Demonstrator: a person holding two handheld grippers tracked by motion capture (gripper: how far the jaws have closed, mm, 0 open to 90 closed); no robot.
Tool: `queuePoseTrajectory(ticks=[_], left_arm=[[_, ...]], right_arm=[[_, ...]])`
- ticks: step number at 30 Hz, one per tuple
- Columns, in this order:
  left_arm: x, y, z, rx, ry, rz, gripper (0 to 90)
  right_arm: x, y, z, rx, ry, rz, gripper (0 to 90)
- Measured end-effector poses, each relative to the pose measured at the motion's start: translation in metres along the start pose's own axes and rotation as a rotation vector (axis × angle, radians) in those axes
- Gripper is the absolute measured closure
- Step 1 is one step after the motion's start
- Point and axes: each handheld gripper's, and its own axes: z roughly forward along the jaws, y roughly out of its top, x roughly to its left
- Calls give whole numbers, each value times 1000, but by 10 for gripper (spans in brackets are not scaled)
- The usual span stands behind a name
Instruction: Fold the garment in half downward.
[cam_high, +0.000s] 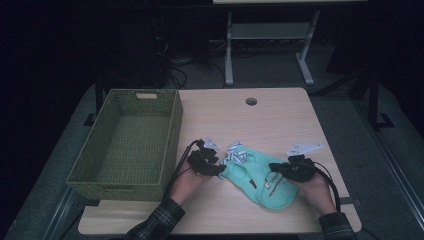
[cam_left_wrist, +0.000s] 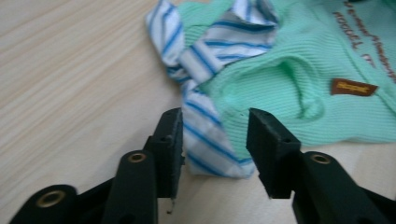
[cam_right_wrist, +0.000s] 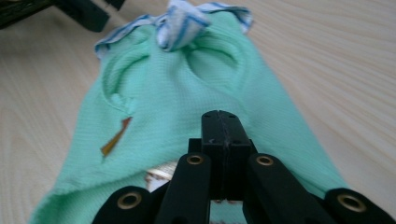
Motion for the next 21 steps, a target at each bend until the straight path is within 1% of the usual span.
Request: queuePoseTrajectory(ticks=[3, 4, 5, 6, 7, 8, 10, 12, 13, 14, 15, 18, 20, 21], left_arm=[[5, -2, 2, -7, -1, -28, 483], [7, -4, 4, -3, -8, -33, 469], [8, -5, 6, -1, -12, -42, 454], [9, -5, 8, 3, -15, -46, 441], [11, -7, 11, 12, -22, -51, 428], [11, -7, 13, 20, -24, -50, 421], [12, -9, 16, 25, -36, -59, 416], [11, -10, 19, 21, -38, -62, 404], [11, -9, 19, 19, -38, -63, 403], [10, -9, 20, 17, -36, -61, 403], [10, -9, 20, 21, -32, -52, 404], [6, -9, 20, 19, -18, -27, 470], [3, -8, 21, 27, -9, -4, 545], [1, -8, 21, 28, -6, 4, 566]], right_arm=[[9, 2, 9, 17, 24, -19, 893], [12, 3, 12, 28, 35, -11, 893], [15, 3, 17, 34, 44, -30, 893], [18, 4, 19, 42, 49, -29, 893], [19, 4, 22, 44, 51, -42, 893], [21, 4, 25, 54, 58, -42, 893], [24, 3, 29, 73, 55, -51, 893], [27, 0, 34, 92, 47, -74, 894], [29, 0, 35, 88, 46, -70, 894], [30, 1, 35, 91, 38, -78, 894], [32, 1, 35, 97, 25, -100, 894], [35, 1, 36, 97, 9, -107, 894], [34, 2, 35, 101, 13, -105, 894], [34, 2, 36, 99, 16, -104, 894]])
